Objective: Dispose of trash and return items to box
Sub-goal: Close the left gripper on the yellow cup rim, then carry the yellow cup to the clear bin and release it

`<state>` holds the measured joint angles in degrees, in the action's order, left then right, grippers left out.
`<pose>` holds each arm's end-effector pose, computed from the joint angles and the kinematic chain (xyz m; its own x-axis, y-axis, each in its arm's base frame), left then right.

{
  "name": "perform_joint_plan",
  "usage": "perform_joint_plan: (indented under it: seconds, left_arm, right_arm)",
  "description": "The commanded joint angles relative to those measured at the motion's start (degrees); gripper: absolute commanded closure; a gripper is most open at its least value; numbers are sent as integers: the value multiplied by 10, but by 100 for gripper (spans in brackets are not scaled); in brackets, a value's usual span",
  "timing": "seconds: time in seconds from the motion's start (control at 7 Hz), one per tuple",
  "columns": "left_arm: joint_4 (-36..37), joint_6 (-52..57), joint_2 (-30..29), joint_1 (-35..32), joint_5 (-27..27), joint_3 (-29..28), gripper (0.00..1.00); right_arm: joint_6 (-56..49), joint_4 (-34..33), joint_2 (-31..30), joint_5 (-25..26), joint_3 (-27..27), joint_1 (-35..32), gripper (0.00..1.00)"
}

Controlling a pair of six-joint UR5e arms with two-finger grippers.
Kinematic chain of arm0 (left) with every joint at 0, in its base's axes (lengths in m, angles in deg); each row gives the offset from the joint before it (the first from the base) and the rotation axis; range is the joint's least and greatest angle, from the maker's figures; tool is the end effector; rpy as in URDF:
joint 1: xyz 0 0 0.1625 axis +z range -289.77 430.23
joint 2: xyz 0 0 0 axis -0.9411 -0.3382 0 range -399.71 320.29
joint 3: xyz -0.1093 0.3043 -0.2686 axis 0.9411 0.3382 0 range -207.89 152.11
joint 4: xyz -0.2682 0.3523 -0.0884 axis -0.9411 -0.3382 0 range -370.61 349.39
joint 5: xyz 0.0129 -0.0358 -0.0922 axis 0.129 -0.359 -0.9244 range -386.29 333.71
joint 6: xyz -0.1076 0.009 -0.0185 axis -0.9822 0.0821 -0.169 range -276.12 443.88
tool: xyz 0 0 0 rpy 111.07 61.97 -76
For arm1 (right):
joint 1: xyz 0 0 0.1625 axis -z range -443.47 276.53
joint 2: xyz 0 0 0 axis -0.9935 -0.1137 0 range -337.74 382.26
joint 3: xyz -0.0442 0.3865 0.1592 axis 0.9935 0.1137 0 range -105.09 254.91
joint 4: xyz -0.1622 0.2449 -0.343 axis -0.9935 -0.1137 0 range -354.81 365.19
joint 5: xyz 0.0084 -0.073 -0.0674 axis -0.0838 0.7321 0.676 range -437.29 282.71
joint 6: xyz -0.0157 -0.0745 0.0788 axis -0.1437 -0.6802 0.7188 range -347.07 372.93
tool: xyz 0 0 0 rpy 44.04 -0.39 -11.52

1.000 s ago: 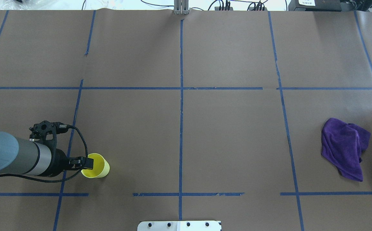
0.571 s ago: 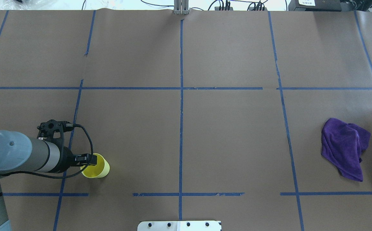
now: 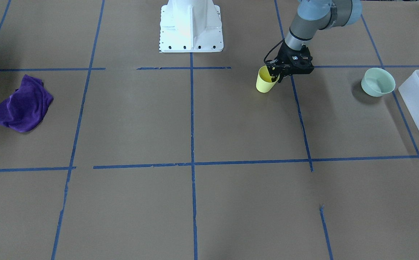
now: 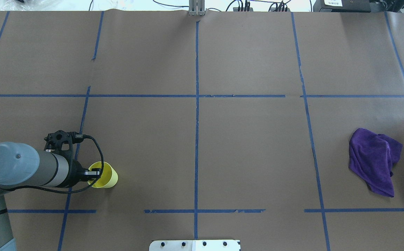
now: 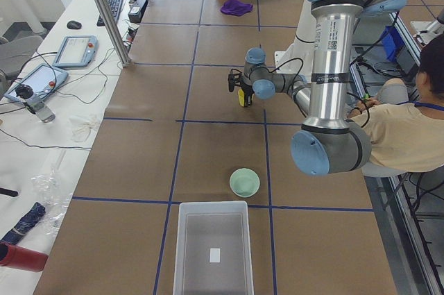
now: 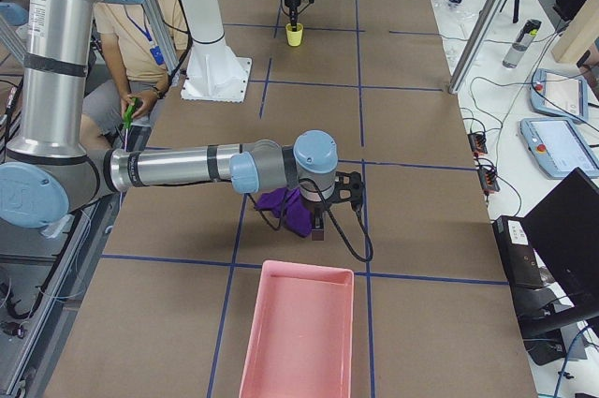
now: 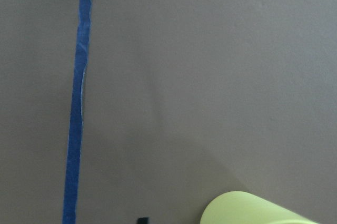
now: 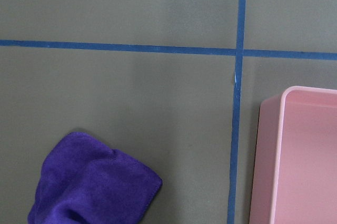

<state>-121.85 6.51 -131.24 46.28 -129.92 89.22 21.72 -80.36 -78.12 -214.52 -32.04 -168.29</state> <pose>0.4458 -0.3155 0.3683 0.6249 -0.0452 -0.7794 0.0957 0.9952 0.0190 0.0106 -0.4679 0.5806 0.6693 -0.0494 0.7413 -0.0138 0.9968 0.0789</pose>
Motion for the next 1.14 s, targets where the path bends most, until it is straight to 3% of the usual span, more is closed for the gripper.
perform_joint_plan:
  seconds: [0.0,0.29,0.57,0.71,0.86,1.0]
  left_arm:
    - [1,0,8,-8,-3,54,100]
    - [1,13,52,-90,-13,115,100]
    - [-2,244,116,-260,-86,114,100]
    - [-6,421,149,-373,-140,86,100]
    - [-6,625,156,-505,-211,6,100]
    - [-6,817,145,-598,-267,-111,100]
  right_arm:
    - [0,0,0,-3,-1,0,0]
    - [0,23,1,-16,0,3,0]
    - [5,58,-1,-18,2,15,0]
    - [5,58,-1,-18,2,17,0]
    - [4,58,-1,-18,2,18,0]
    - [5,58,-1,-18,2,18,0]
